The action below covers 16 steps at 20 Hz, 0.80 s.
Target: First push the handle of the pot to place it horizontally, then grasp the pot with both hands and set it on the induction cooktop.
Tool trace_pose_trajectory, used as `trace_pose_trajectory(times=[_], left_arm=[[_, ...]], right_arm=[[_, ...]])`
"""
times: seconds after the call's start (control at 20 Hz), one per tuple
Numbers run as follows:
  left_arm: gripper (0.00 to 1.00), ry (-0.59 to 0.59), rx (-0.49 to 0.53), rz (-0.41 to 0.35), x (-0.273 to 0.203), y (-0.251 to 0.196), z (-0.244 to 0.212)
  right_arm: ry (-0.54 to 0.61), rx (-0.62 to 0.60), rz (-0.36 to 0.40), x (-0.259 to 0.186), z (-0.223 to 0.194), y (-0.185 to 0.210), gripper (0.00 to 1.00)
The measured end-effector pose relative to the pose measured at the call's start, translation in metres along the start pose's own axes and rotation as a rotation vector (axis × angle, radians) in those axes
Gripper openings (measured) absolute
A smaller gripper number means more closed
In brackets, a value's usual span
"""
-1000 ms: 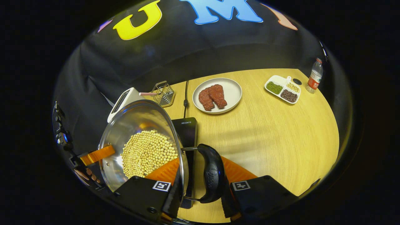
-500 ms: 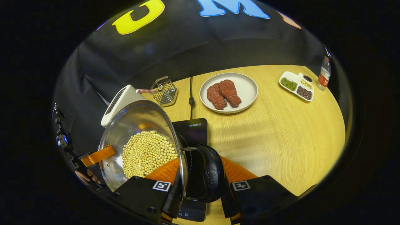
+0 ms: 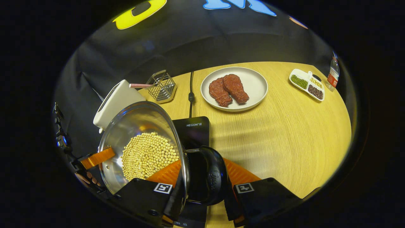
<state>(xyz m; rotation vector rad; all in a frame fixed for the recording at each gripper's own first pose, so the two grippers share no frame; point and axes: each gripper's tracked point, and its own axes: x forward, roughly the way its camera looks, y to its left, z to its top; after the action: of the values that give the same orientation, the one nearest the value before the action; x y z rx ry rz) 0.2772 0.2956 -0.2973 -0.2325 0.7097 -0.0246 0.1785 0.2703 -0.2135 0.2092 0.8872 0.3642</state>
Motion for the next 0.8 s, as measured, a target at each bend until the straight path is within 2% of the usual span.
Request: trace_pose_trajectory(times=[0.05,0.1,0.15,0.2,0.25,0.35,0.4,0.45,0.5,0.55,0.6,0.65,0.7,0.75,0.8], left_arm=[[0.50,0.008,-0.003,0.001,0.001,-0.001,-0.002],[0.54,0.002,-0.007,0.003,0.002,-0.001,-0.001],[0.46,0.005,-0.009,0.003,0.001,-0.001,-0.004],[0.55,0.002,-0.011,0.003,0.001,-0.001,-0.004],[0.52,0.002,-0.010,0.004,0.001,0.001,-0.006],[0.58,0.021,0.002,0.015,0.002,0.001,-0.009],[0.52,0.032,0.014,0.031,0.003,0.001,-0.010],[0.58,0.037,0.035,0.046,0.005,-0.002,-0.010],[0.59,0.041,0.061,0.073,0.005,-0.001,-0.008],[0.66,0.051,0.082,0.110,0.006,0.003,-0.008],[0.74,0.058,0.092,0.136,0.004,0.007,-0.007],[0.82,0.061,0.089,0.147,-0.002,0.007,-0.007],[0.84,0.078,0.089,0.160,-0.007,0.007,-0.009],[0.87,0.090,0.096,0.173,-0.012,0.007,-0.011],[0.84,0.090,0.109,0.186,-0.019,0.006,-0.009]], right_arm=[[-0.007,0.001,-0.002,0.000,0.005,0.001,0.59],[-0.008,-0.004,-0.006,0.002,0.005,-0.001,0.55],[-0.013,-0.008,-0.008,0.002,0.002,-0.001,0.58],[-0.014,-0.012,-0.010,0.002,0.003,-0.001,0.61],[-0.015,-0.016,-0.011,0.005,0.002,0.000,0.60],[0.003,-0.017,-0.011,0.005,-0.003,0.001,0.58],[0.016,-0.015,-0.012,0.005,-0.007,0.002,0.58],[0.022,-0.013,-0.007,0.003,-0.008,0.004,0.66],[0.017,-0.017,-0.003,0.001,-0.007,0.005,0.71],[0.007,-0.021,0.001,0.000,-0.006,0.006,0.87],[-0.003,-0.026,-0.001,-0.002,-0.003,0.004,0.87],[-0.013,-0.030,-0.005,-0.007,-0.002,0.003,0.98],[-0.020,-0.035,-0.009,-0.011,-0.001,-0.001,0.93],[-0.024,-0.035,-0.012,-0.017,0.001,-0.004,0.93],[-0.034,-0.029,-0.016,-0.024,0.003,-0.008,0.98]])
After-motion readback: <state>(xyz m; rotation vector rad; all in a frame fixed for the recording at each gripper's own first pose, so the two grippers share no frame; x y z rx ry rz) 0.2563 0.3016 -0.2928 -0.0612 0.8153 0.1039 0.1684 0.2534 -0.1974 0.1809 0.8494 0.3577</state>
